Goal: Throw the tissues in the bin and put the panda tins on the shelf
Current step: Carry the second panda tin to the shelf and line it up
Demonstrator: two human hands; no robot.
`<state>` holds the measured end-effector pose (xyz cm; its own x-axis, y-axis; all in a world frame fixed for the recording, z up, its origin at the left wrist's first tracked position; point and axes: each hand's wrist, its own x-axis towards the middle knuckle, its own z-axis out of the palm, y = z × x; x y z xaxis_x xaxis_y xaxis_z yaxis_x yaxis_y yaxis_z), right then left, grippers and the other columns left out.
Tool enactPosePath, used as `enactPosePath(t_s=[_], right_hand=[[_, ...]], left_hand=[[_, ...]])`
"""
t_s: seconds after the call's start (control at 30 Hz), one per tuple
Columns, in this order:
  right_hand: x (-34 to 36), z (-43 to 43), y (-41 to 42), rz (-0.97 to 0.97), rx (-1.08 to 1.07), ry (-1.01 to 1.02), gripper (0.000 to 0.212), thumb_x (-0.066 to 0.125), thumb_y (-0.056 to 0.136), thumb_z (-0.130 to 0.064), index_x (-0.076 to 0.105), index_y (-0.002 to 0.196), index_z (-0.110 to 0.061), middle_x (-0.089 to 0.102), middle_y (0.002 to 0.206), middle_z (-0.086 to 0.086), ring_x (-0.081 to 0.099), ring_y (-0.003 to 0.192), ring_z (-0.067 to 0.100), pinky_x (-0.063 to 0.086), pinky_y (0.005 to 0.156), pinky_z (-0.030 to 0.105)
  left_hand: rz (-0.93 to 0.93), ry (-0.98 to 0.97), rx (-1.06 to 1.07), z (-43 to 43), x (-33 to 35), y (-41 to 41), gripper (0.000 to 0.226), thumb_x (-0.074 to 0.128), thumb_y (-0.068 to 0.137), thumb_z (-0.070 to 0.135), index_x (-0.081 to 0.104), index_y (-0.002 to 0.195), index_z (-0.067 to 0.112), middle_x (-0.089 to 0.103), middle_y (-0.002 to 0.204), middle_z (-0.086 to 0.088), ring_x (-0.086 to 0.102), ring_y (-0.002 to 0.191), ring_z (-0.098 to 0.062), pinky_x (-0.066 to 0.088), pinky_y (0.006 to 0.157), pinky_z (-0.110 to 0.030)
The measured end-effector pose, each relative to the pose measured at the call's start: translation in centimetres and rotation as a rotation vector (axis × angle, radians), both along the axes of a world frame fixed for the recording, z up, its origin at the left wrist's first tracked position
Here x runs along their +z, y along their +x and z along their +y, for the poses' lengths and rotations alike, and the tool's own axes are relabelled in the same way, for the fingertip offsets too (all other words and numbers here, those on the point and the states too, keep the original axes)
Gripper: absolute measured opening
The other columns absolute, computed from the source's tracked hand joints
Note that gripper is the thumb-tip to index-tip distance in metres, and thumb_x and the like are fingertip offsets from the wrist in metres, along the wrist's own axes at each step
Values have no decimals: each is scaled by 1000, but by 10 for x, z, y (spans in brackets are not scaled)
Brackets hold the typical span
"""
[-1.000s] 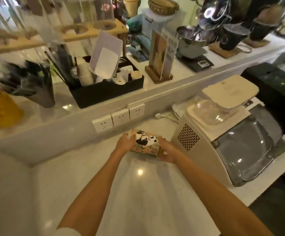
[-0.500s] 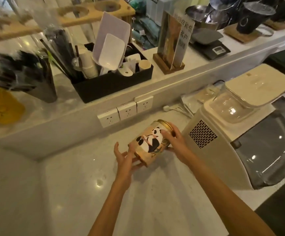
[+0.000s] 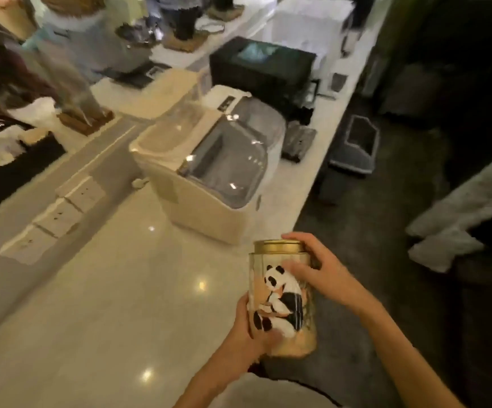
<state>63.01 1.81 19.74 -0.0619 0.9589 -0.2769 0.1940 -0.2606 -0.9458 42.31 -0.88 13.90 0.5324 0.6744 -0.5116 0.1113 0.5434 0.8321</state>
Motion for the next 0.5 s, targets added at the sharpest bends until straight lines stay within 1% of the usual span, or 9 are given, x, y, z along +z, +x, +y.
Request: enactPosePath(t_s=[0.07, 0.1, 0.13, 0.2, 0.23, 0.27, 0.33, 0.4, 0.5], right_hand=[[-6, -61, 54, 56, -264, -3, 68, 63, 79, -51, 38, 141, -50, 49, 139, -12, 65, 105, -1, 57, 76, 20], [-10, -94, 79, 105, -407, -6, 72, 60, 79, -55, 30, 145, -52, 41, 146, -14, 58, 112, -6, 56, 81, 19], [-13, -130, 100, 162, -541, -16, 78, 60, 78, -60, 23, 146, -56, 35, 151, -13, 52, 122, -4, 55, 91, 24], [-18, -207, 132, 264, -746, -62, 87, 65, 68, -77, 17, 141, -68, 30, 157, -11, 46, 137, 15, 47, 106, 45], [-21, -246, 142, 311, -829, -71, 89, 65, 64, -80, 17, 137, -72, 33, 157, -11, 49, 136, 19, 45, 108, 51], [-24, -284, 148, 361, -916, -58, 89, 65, 63, -80, 15, 136, -72, 38, 155, -9, 54, 132, 19, 45, 108, 52], [-28, -357, 155, 431, -1104, -5, 92, 65, 65, -76, 11, 138, -65, 51, 145, -4, 66, 119, 19, 50, 103, 50], [-30, -420, 157, 462, -1294, 54, 88, 66, 72, -68, 14, 142, -59, 58, 137, 1, 70, 112, 22, 55, 97, 47], [-32, -520, 150, 457, -1606, 144, 80, 62, 79, -54, 20, 148, -48, 62, 133, 5, 70, 111, 23, 55, 96, 46]], left_hand=[[7, -7, -133, -18, 9, 59, 83, 77, 73, 36, 22, 136, 33, 53, 128, 11, 61, 104, 2, 54, 77, -17], [10, -3, -204, -28, 15, 87, 83, 74, 71, 39, 24, 136, 32, 54, 125, 13, 60, 103, 3, 54, 73, -15], [7, -2, -285, -41, 20, 115, 83, 72, 69, 42, 24, 136, 32, 54, 123, 14, 58, 102, 3, 53, 71, -13], [-14, 6, -465, -75, 26, 170, 82, 73, 69, 47, 26, 135, 32, 54, 123, 15, 59, 104, -1, 53, 70, -12], [-32, 20, -563, -96, 27, 196, 84, 76, 70, 48, 27, 135, 30, 55, 124, 13, 61, 105, -4, 54, 72, -14], [-42, 37, -670, -119, 23, 221, 86, 79, 70, 47, 27, 136, 28, 55, 126, 10, 64, 107, -6, 54, 76, -17], [-46, 53, -899, -171, 19, 265, 82, 80, 74, 40, 26, 136, 30, 56, 127, 7, 64, 109, -4, 55, 80, -22], [-52, 44, -1096, -222, 11, 299, 80, 80, 76, 36, 27, 135, 33, 58, 128, 4, 64, 109, -6, 56, 81, -25], [-51, 31, -1358, -315, 9, 340, 77, 77, 79, 32, 27, 137, 26, 58, 127, 2, 66, 103, -5, 55, 75, -19]])
